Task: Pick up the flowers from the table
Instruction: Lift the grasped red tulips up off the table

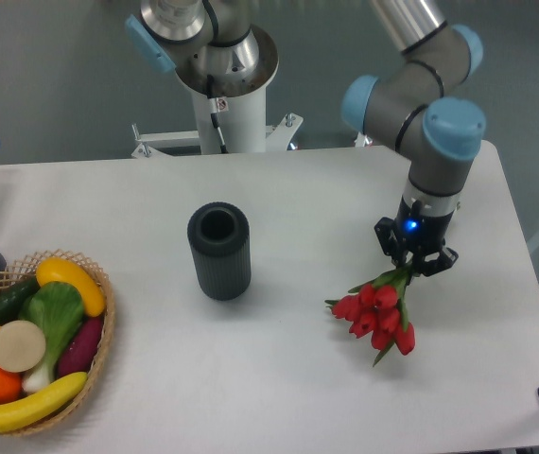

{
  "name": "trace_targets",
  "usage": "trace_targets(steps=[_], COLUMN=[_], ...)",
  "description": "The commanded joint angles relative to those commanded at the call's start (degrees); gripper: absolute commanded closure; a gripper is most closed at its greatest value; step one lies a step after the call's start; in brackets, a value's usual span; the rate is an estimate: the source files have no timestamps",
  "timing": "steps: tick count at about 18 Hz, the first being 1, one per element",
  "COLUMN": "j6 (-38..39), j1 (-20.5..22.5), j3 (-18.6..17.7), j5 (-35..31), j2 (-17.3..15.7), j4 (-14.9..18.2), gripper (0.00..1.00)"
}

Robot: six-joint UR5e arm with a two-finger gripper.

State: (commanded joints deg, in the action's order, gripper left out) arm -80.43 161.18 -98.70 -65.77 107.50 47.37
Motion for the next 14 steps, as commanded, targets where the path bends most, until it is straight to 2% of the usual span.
trace_targets(steps=[4, 9, 11, 14], j6=[3.78, 4.14, 5.01, 6.07], j1=[2.63, 5.45, 5.81, 6.07], j3=[0.09, -0.88, -1.05, -1.23], j5=[13.18, 29.53, 32.54, 32.81], j2=[-3.43, -5.90, -6.43, -6.43], j4=[0.00, 0.00, 0.18, 0.09], gripper=[0.74, 0.74, 0.74, 0.74])
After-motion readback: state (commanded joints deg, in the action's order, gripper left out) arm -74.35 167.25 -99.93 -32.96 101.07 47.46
